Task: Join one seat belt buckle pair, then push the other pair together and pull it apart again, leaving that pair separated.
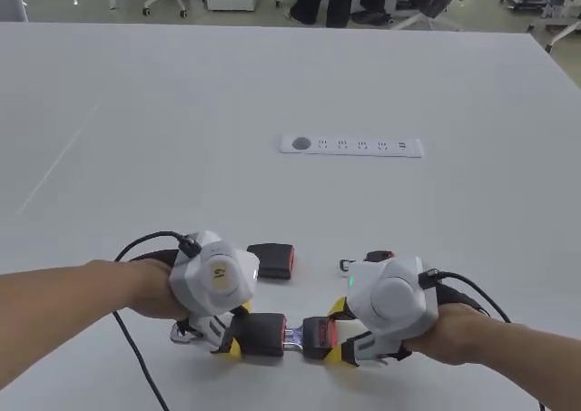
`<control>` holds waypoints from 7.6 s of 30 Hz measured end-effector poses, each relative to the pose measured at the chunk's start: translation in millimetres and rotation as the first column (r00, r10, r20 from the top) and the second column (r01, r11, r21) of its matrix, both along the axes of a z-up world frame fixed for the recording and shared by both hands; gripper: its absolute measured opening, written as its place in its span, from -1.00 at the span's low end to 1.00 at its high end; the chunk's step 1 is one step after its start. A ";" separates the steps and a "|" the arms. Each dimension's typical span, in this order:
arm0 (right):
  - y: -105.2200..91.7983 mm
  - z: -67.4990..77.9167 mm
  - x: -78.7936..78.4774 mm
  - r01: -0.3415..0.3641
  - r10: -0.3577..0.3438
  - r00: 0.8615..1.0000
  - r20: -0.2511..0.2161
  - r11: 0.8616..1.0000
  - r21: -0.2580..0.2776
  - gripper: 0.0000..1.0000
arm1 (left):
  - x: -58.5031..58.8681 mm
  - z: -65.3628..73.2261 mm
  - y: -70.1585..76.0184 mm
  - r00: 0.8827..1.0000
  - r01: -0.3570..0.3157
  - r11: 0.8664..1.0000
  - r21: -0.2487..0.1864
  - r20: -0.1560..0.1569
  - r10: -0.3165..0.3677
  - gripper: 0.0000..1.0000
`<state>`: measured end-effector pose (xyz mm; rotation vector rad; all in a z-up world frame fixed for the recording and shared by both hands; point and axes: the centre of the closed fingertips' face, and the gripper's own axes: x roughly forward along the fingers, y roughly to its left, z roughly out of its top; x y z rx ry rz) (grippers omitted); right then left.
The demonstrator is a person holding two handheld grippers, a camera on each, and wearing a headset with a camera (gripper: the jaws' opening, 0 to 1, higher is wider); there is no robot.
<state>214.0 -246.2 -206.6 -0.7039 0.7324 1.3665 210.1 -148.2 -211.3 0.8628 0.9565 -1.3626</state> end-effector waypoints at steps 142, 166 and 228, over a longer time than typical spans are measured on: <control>-130.5 27.0 42.4 0.196 -0.195 0.980 0.031 0.979 -0.057 -0.06 | 42.2 45.0 20.6 0.962 -0.268 0.958 -0.099 0.026 0.272 -0.03; -134.1 36.5 83.0 0.183 -0.179 0.981 0.072 0.982 -0.050 -0.09 | 99.5 50.8 13.4 0.969 -0.231 0.970 -0.081 0.066 0.236 -0.04; -90.1 -2.5 114.0 0.011 -0.007 0.999 0.045 0.994 -0.110 -0.36 | 119.7 0.4 9.2 0.996 -0.086 0.996 0.019 0.019 0.085 -0.36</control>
